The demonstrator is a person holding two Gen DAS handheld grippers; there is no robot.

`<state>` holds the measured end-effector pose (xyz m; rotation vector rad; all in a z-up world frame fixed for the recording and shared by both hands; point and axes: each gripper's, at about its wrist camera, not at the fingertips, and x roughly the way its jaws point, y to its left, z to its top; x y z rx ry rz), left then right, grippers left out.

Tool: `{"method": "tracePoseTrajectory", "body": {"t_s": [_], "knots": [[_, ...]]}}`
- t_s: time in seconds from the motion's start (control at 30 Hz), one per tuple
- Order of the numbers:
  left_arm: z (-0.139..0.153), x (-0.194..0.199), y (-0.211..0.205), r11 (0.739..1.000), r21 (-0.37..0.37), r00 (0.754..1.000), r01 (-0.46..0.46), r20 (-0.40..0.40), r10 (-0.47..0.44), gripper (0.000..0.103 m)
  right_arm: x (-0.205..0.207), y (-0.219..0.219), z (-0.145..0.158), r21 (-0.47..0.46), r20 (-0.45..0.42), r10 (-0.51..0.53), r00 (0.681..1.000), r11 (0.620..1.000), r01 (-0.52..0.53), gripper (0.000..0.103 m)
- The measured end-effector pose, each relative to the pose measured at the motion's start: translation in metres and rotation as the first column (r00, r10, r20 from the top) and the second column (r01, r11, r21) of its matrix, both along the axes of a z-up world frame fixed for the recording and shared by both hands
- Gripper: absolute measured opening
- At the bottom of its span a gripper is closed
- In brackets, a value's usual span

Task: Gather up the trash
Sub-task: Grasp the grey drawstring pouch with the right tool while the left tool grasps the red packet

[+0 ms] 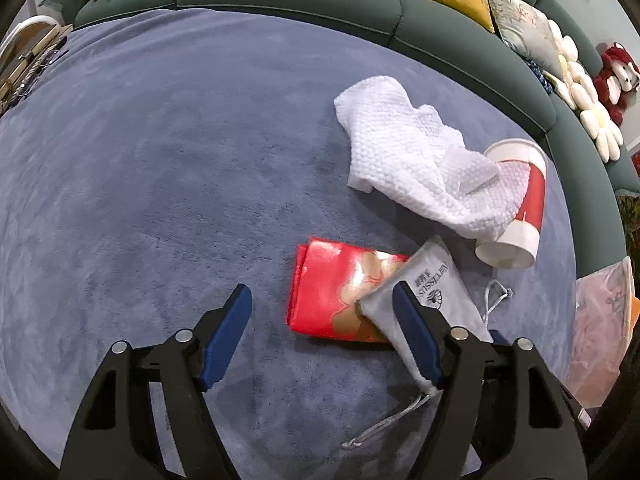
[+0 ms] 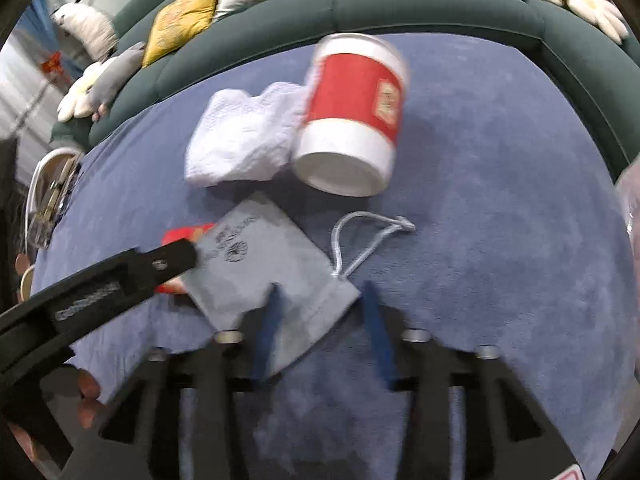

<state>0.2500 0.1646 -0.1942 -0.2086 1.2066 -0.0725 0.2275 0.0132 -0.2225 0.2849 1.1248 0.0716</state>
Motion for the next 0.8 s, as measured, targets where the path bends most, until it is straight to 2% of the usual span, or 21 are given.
{"method": "tracePoseTrajectory", "body": {"t_s": [0.1, 0.27, 0.43, 0.53, 0.6, 0.63, 0.7, 0.8], "knots": [[0.0, 0.0, 0.0, 1.0, -0.001, 1.0, -0.001, 0.0, 0.001, 0.069, 0.0, 0.001, 0.002, 0.021, 0.014, -0.001, 1.0, 1.0, 0.001, 0.008], [0.003, -0.004, 0.001, 1.0, -0.002, 1.0, 0.008, 0.008, -0.008, 0.07, -0.012, -0.018, 0.021, 0.012, 0.071, -0.065, 0.995, 0.998, 0.064, 0.007], [-0.003, -0.001, -0.009, 1.0, -0.003, 1.0, 0.015, -0.005, -0.016, 0.07, -0.028, -0.052, 0.025, 0.002, 0.071, -0.16, 0.985, 0.987, 0.161, 0.007], [-0.004, 0.001, -0.017, 1.0, 0.016, 1.0, 0.023, 0.0, -0.023, 0.069, -0.031, -0.058, 0.024, -0.007, 0.059, -0.169, 0.984, 0.986, 0.169, 0.007], [-0.004, 0.0, -0.023, 0.999, 0.044, 0.999, 0.032, 0.005, -0.032, 0.055, -0.032, -0.059, 0.023, -0.009, 0.056, -0.167, 0.984, 0.986, 0.168, 0.007], [-0.004, -0.001, -0.026, 0.998, 0.057, 0.999, 0.037, 0.009, -0.038, 0.051, -0.033, -0.059, 0.024, -0.01, 0.059, -0.167, 0.984, 0.986, 0.168, 0.007], [-0.003, -0.003, -0.028, 0.996, 0.076, 0.999, 0.044, 0.015, -0.045, 0.032, -0.035, -0.06, 0.024, -0.005, 0.062, -0.17, 0.983, 0.985, 0.171, 0.007], [0.0, -0.008, -0.029, 0.996, 0.071, 0.999, 0.05, 0.016, -0.051, 0.017, -0.036, -0.061, 0.024, 0.007, 0.065, -0.178, 0.982, 0.984, 0.178, 0.008]]}}
